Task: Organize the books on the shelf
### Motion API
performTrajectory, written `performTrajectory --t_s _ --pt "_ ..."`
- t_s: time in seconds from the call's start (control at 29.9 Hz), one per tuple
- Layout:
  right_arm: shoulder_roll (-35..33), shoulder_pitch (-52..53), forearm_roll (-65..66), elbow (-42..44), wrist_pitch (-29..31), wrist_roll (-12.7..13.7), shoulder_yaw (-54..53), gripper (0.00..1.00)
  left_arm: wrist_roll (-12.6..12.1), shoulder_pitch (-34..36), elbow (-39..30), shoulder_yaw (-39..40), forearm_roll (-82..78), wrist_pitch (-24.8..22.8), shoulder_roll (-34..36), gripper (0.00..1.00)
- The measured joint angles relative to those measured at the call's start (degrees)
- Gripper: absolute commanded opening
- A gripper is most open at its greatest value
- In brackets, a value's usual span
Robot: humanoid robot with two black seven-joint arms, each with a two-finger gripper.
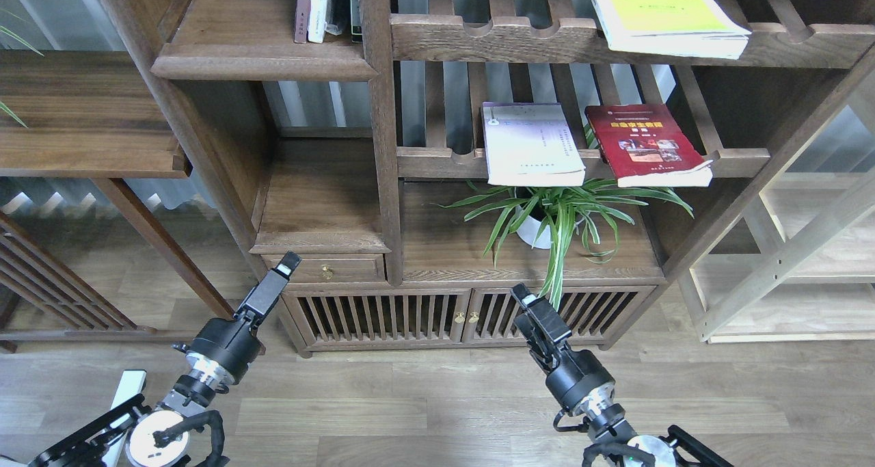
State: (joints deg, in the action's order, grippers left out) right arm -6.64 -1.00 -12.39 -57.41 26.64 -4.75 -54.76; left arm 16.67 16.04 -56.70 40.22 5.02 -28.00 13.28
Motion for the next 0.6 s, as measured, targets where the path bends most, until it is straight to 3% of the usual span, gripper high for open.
performTrajectory --t_s 0.6 --pt "0.3 0.6 0.1 0.1 1.3 -0.4 0.0 1.00 -1.2 -1.2 0.4 0.3 0.2 0.0 -0.3 0.99"
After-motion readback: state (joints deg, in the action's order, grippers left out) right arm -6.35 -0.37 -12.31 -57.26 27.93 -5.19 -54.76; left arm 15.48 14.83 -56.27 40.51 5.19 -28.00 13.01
